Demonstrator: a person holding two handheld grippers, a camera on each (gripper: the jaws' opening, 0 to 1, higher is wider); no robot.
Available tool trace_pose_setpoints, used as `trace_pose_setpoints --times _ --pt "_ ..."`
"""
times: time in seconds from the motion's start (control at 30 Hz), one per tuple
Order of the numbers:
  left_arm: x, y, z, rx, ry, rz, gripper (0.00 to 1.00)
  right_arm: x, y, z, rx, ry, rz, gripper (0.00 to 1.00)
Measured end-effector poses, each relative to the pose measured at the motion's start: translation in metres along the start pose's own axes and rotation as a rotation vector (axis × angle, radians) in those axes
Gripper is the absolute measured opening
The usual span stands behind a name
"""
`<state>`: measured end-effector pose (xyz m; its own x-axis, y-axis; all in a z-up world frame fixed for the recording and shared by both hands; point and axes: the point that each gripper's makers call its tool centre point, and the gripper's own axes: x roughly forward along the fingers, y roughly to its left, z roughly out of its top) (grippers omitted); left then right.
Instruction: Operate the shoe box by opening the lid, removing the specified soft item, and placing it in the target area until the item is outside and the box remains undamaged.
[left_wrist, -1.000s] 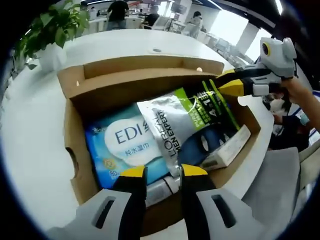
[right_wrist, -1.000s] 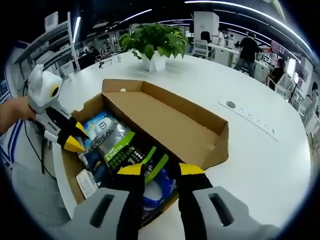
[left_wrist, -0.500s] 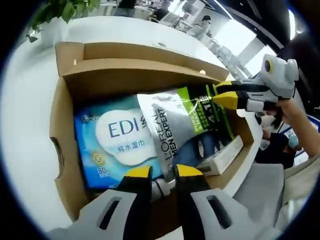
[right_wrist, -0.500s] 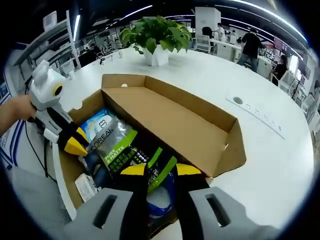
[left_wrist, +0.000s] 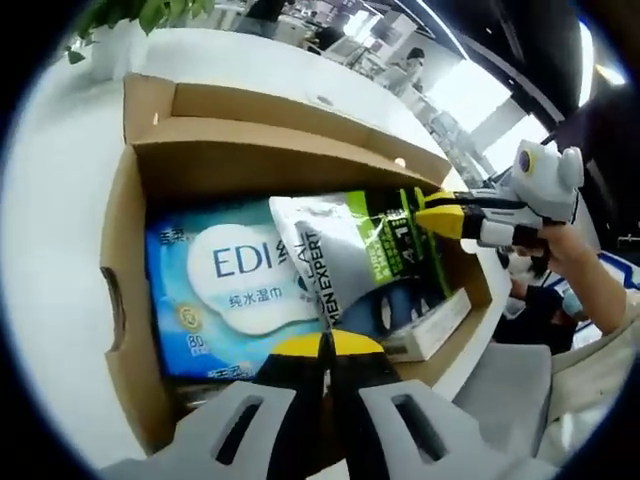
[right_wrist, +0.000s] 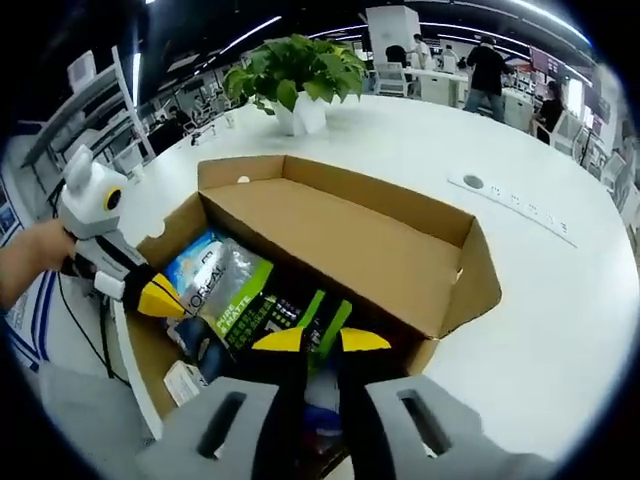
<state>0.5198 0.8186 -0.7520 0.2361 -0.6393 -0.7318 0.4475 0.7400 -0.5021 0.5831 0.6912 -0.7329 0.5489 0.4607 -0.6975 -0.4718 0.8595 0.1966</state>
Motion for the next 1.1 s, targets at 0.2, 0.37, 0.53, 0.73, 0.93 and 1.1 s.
trace_pose_setpoints --times 0.2,0.37,0.53,0.73,0.93,1.1 --pt "0.000 -0.004 0.002 0.026 -0.011 0.010 0.00 0.000 0.009 0.000 0.044 -0.009 0.031 0.00" --pt "-0.005 -0.005 0.005 0.045 -0.024 0.014 0.00 -0.001 0.009 -0.004 0.038 -0.002 0.022 0.00" --pt "-0.009 -0.006 0.008 0.038 -0.038 0.012 0.00 -0.005 0.009 -0.002 0.063 -0.012 0.028 0.00" --pt "-0.014 -0.009 0.013 0.040 -0.057 0.008 0.00 -0.014 0.011 0.004 0.057 -0.038 0.029 0.00" --pt "-0.019 -0.015 0.021 0.040 -0.090 0.000 0.00 -0.023 0.008 0.011 0.081 -0.066 0.030 0.00" --pt "-0.025 -0.022 0.033 0.052 -0.121 -0.001 0.00 -0.033 0.006 0.018 0.084 -0.092 0.028 0.00"
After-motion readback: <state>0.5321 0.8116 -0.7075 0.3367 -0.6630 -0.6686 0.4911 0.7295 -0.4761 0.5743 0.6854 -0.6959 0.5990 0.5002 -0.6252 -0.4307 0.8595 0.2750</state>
